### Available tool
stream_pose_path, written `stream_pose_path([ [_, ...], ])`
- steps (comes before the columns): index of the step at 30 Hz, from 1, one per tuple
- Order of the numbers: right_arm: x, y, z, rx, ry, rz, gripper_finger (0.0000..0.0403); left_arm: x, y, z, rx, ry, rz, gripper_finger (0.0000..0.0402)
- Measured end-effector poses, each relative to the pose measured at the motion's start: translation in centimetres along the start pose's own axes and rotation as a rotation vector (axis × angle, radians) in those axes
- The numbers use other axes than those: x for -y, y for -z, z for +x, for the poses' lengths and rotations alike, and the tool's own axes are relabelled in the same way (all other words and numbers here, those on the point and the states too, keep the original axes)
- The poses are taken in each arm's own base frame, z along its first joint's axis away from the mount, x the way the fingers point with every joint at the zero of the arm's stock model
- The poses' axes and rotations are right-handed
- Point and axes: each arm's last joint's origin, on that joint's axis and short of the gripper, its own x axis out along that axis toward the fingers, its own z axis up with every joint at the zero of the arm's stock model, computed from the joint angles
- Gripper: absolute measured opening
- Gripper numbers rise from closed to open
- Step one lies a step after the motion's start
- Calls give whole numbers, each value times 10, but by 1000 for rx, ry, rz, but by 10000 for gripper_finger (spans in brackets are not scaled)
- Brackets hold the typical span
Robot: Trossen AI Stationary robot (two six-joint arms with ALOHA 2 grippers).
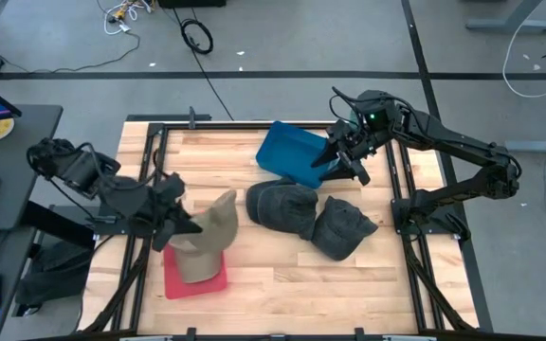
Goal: Pick & Place hat
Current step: Put the brown cap into the red bin
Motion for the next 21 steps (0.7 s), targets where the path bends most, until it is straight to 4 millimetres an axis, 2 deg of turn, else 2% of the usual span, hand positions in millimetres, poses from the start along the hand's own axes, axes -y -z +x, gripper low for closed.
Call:
stream_pose_path([
  [4,0,0,0,2,1,-3,251,-4,14,-1,-114,-69,-26,19],
  [11,0,-2,0,15,-1,-10,251,-5,28,-1,-176,-102,-50,19],
  [21,2,-5,2,37,-4,-14,251,-24,75,41,-226,-67,-76,19],
])
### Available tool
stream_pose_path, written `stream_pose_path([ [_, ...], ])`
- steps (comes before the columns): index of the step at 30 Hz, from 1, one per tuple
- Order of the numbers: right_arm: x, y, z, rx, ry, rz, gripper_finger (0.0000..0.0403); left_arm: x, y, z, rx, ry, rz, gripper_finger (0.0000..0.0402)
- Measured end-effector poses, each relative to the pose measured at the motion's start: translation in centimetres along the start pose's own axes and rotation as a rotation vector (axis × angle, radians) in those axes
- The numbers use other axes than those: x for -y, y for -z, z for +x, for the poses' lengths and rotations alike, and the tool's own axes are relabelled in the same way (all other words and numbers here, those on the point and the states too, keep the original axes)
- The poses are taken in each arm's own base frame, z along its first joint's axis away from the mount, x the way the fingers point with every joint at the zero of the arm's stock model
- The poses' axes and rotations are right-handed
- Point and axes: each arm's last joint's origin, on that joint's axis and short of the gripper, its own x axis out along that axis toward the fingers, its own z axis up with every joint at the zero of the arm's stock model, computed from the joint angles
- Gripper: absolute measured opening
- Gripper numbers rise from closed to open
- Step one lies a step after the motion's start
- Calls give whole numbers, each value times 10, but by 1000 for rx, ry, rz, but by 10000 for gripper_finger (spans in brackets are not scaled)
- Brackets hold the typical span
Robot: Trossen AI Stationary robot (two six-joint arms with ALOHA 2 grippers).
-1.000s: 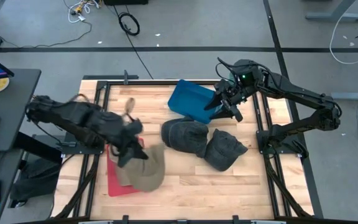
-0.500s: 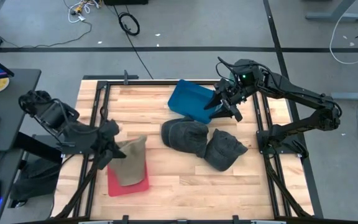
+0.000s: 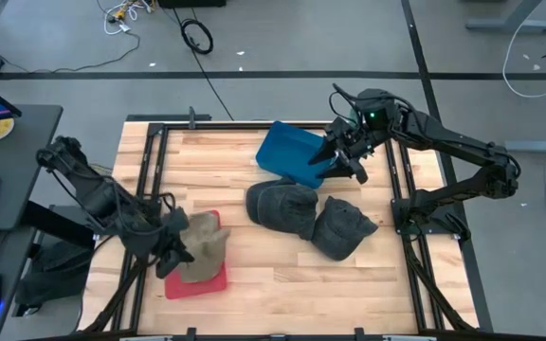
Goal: Pick & Place hat
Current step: Put the brown cap into the red bin
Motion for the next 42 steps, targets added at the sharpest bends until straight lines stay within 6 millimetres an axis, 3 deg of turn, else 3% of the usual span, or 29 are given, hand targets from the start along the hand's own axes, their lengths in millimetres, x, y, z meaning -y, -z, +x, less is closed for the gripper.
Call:
stream_pose_path([
  [8,0,0,0,-1,0,18,251,-11,26,34,-38,38,-32,19],
  [16,0,0,0,-1,0,22,251,-21,50,46,-69,8,-24,19],
  [33,0,0,0,2,0,41,251,-56,67,71,15,-148,-77,19],
  [42,0,0,0,4,7,43,251,-73,78,79,117,-210,-256,19],
])
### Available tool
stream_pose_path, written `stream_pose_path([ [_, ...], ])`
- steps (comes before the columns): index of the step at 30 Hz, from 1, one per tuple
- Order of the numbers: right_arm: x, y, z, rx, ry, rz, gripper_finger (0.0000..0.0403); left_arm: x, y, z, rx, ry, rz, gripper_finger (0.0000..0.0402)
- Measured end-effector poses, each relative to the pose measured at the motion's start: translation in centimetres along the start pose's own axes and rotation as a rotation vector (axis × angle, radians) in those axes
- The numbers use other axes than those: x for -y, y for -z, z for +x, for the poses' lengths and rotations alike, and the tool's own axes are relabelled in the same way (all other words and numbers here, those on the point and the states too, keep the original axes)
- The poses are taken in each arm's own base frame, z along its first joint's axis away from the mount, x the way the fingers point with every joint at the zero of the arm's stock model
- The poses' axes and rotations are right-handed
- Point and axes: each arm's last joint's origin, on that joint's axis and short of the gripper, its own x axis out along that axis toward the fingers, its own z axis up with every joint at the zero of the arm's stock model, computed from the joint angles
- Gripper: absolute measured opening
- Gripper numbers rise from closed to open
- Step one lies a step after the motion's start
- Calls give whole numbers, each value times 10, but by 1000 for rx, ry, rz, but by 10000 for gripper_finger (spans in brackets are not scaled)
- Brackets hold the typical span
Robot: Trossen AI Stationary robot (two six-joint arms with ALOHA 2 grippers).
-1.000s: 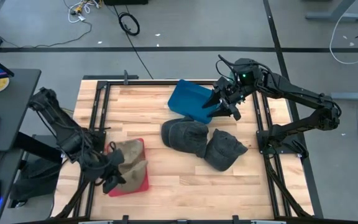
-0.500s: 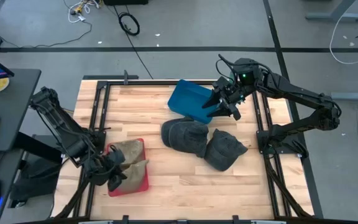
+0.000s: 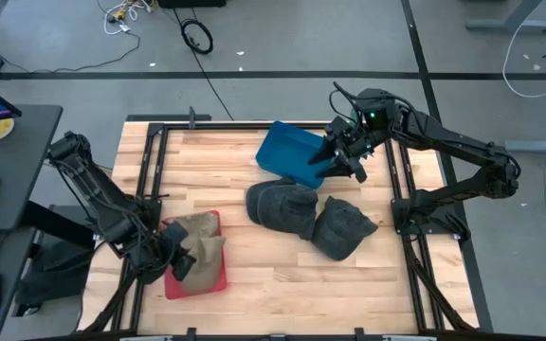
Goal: Pick & Place hat
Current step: Put the brown cap into the red bin
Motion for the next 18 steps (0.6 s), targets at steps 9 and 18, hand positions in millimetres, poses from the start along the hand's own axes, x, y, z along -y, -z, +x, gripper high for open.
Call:
stream_pose_path([
  [9,1,-2,1,16,25,-15,251,-15,-6,4,28,-131,-1,19],
  [18,10,-1,10,-4,28,5,251,-23,-18,8,31,-239,184,24],
])
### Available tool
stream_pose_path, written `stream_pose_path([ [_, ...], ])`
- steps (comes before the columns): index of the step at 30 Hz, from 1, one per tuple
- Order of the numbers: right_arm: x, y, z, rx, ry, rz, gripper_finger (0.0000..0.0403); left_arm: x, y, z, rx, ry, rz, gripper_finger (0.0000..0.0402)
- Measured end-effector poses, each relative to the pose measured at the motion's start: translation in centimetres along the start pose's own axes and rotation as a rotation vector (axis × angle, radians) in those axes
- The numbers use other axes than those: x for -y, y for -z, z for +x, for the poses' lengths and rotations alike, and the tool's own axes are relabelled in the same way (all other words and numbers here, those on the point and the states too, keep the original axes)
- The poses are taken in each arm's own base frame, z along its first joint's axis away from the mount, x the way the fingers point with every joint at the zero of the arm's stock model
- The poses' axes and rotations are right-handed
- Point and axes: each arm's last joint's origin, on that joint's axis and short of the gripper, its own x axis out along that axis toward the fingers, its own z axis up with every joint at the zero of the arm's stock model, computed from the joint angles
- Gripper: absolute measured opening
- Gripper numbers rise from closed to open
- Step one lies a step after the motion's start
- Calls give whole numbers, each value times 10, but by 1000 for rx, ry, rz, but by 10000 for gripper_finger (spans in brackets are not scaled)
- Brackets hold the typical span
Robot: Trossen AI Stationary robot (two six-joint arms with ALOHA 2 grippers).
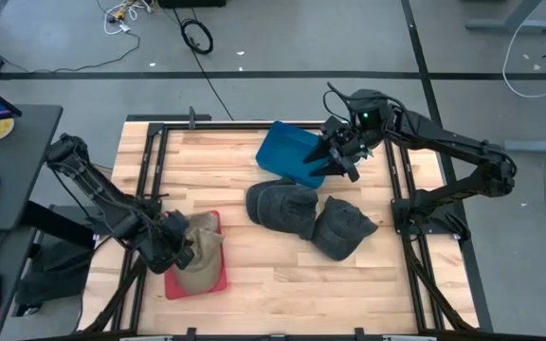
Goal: Pick & Place hat
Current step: Put the brown cap into the red bin
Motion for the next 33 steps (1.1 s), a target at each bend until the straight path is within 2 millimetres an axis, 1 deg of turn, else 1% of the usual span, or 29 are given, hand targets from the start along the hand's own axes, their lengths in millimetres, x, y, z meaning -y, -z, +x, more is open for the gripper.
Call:
stream_pose_path([
  [6,3,0,3,-6,1,6,251,-9,-7,3,-14,-92,12,18],
  [9,3,0,3,-7,1,6,251,-7,-9,4,-11,-78,51,20],
  [14,3,-1,3,2,0,-2,251,-6,-13,6,-6,-75,85,46],
  [18,3,-1,3,2,0,-1,251,-7,-16,7,-3,-81,54,53],
  [21,3,-1,3,2,0,0,251,-7,-17,8,-38,-78,67,63],
  [25,3,-1,3,2,0,3,251,-7,-17,8,-111,-62,86,102],
  [30,3,-1,3,1,-1,3,251,-7,-19,9,-191,-47,23,172],
  [33,3,-1,4,1,-1,3,251,-4,-22,10,-217,-9,30,213],
])
